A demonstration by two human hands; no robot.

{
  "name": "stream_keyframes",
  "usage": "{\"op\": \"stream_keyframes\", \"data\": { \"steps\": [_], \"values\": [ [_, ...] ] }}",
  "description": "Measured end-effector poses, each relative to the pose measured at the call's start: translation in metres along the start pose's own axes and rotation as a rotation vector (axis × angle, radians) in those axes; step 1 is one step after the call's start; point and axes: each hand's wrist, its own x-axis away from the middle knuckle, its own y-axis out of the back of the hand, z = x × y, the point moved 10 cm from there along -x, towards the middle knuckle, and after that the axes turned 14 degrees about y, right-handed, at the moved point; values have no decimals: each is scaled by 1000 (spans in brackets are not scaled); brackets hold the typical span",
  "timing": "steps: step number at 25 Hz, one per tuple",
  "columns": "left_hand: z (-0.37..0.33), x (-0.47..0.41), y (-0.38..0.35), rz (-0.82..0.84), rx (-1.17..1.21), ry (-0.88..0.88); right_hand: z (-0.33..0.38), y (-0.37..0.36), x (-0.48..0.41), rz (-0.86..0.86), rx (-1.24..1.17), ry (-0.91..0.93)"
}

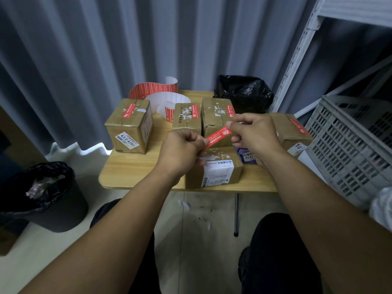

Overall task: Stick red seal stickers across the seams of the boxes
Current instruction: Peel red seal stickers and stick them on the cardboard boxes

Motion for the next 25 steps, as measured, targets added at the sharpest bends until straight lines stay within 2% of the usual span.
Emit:
{"op": "stream_keyframes", "data": {
  "steps": [5,11,18,25],
  "values": [
    [2,-1,5,14,0,12,2,-7,0,123,36,13],
    [10,-11,11,13,-39,110,-16,-18,2,228,99,-20],
    [17,-20,14,-1,-141,215,-36,-27,11,245,125,-65],
    [21,-24,5,-60,-292,198,-49,-26,12,250,258,-68]
  ]
}}
